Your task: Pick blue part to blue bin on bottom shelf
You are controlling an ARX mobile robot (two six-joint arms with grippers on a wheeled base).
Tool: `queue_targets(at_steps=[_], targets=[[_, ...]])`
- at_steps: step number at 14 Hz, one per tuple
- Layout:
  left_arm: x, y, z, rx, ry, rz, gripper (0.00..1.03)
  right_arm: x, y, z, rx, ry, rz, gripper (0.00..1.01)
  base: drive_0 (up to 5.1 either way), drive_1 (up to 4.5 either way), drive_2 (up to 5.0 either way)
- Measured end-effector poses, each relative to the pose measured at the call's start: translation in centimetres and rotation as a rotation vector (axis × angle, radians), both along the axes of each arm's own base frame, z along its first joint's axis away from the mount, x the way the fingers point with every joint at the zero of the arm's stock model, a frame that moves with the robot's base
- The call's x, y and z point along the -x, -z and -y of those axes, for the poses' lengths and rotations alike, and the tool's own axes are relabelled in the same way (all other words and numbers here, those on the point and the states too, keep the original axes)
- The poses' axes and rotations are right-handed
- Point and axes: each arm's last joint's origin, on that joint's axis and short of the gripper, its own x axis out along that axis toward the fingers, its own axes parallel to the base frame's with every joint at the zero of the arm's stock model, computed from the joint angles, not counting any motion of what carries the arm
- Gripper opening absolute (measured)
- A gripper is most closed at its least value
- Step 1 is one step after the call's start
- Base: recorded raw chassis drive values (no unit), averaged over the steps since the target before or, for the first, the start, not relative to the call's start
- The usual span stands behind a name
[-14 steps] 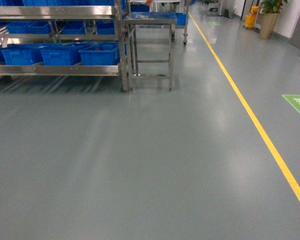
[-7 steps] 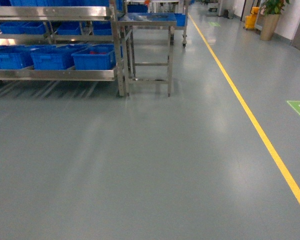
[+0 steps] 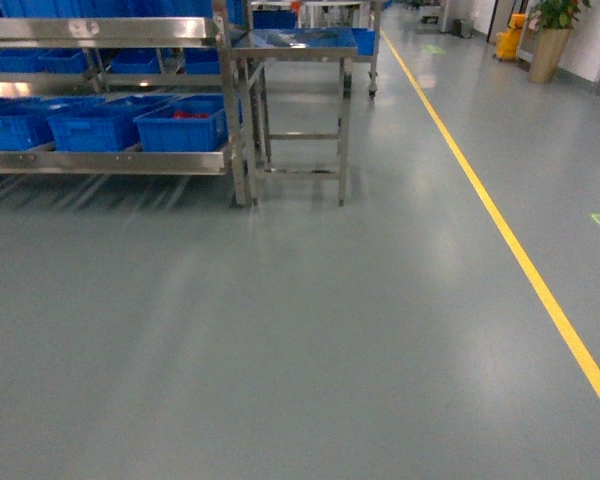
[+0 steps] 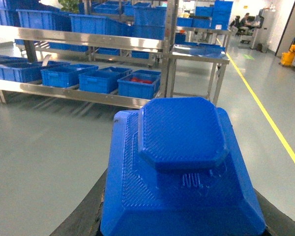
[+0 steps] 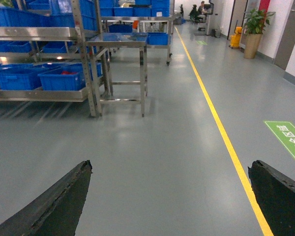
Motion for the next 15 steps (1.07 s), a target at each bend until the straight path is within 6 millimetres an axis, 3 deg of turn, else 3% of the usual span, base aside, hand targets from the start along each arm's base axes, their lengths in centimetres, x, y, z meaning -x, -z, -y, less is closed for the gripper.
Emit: queue_targets(at_steps=[15], targets=[[0.00, 0.02, 0.00, 0.000, 0.000, -0.001, 0.43, 0.00, 0.04, 0.00, 0.000, 0.000, -0.003, 0.98, 0.0, 4.06, -4.1]])
